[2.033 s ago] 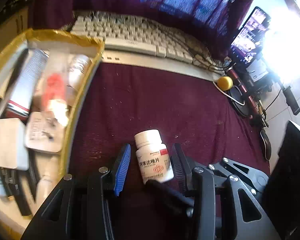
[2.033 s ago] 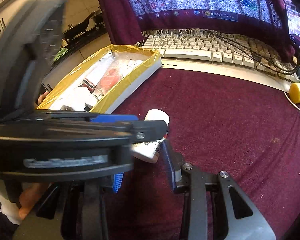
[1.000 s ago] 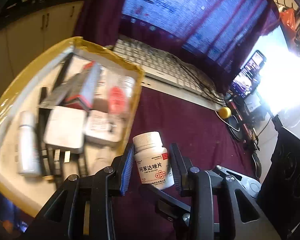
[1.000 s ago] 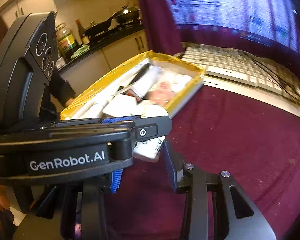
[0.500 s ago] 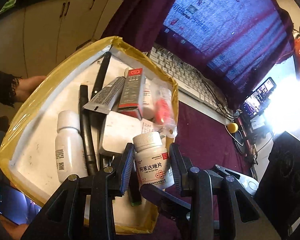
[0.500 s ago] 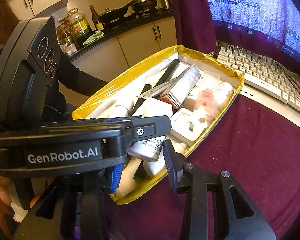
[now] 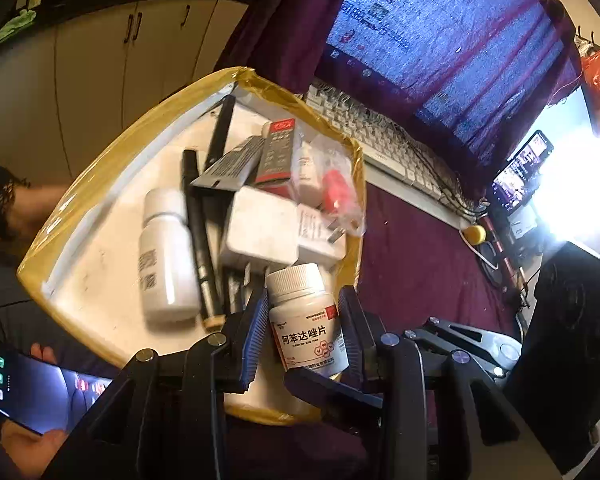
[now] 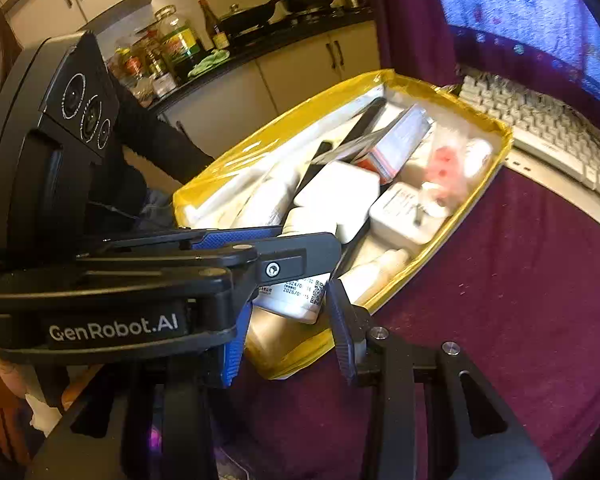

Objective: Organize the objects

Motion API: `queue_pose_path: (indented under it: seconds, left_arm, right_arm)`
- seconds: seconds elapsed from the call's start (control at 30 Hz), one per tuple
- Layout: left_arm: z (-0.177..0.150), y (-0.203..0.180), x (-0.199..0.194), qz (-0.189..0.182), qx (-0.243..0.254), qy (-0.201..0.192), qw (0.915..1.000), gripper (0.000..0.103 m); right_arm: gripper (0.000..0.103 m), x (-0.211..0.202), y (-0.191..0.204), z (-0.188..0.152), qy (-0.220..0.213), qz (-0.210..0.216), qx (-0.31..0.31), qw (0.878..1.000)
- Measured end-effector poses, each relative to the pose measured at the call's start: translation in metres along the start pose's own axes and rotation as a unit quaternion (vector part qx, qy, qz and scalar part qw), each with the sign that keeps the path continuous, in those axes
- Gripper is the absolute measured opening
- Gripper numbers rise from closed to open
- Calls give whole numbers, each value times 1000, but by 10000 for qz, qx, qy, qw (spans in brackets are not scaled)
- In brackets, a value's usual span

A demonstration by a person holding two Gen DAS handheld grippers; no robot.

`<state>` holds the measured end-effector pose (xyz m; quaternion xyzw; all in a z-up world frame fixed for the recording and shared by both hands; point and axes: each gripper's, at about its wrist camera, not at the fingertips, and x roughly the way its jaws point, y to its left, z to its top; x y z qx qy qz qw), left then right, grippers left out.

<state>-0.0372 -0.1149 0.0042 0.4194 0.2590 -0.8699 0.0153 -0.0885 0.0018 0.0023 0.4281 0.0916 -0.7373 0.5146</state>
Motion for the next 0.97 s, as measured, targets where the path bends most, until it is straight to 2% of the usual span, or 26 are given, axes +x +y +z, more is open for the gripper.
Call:
queue_pose_path:
  seconds: [0.17,0.2,0.23,0.3,0.43,0.5,0.57,0.67,0.83,0.97]
  left_arm:
    - [-7,1,-1,216,181,-103,9996,33]
    - [-8,-3,-1,275,336,-134,9990,43]
    - [-9,-7,0,348,495,-190,9980,58]
    - [-13,-14,-1,519,721,-318,9955,70]
    - [-19,-23,-7,667,971,-606,9912,83]
    - [-20,-27,-10,830,1145,-747,9871,89]
    - [-19,-29,-11,1020,1234,-847,9835,90]
    - [-18,-31,-14,1399,1256,-1031,9767,90]
    - [-17,-31,-10,1432,1348,-1040,9749,98]
    - [-19,-35,-8,1466,1413,-1073,9731,98]
  right_arm:
    - [36,9,3,-4,69,10,-55,10000]
    - [36,9,3,-4,75,11,-38,10000]
    - [36,9,2,-5,66,17,-24,10000]
    - [40,6,1,-6,8,39,19,10000]
    - [53,-3,8,-10,-117,-47,-80,9999]
    - [54,-8,14,-12,-203,-335,-231,9990]
    - [57,-13,17,-14,-309,-644,-267,9971]
    - [57,-18,16,-14,-352,-849,-235,9955]
    - [57,-15,6,-14,-275,-1102,-76,9935]
    - [57,-16,1,-18,-230,-1198,36,9925]
